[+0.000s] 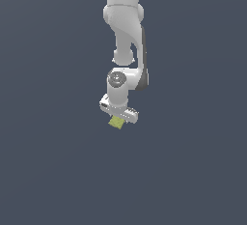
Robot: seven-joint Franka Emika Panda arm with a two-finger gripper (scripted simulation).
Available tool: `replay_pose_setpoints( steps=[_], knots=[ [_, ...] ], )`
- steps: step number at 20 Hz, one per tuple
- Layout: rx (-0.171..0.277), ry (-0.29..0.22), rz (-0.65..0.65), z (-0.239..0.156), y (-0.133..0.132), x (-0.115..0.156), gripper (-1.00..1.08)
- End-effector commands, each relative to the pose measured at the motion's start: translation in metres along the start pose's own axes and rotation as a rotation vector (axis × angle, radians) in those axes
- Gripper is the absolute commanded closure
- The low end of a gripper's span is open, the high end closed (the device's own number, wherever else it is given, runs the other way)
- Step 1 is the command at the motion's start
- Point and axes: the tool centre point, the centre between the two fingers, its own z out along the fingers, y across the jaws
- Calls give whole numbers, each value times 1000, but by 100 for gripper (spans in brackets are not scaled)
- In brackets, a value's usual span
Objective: Pick up the object and move it to a goal position.
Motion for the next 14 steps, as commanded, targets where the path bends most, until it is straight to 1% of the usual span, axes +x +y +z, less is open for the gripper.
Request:
replay_pose_setpoints(
  steps=[1,9,14],
  knots=[
    [0,1,0,1,0,1,108],
    [0,0,0,-2,-1,1,108],
    [0,0,0,-17,-8,5,108]
  ],
)
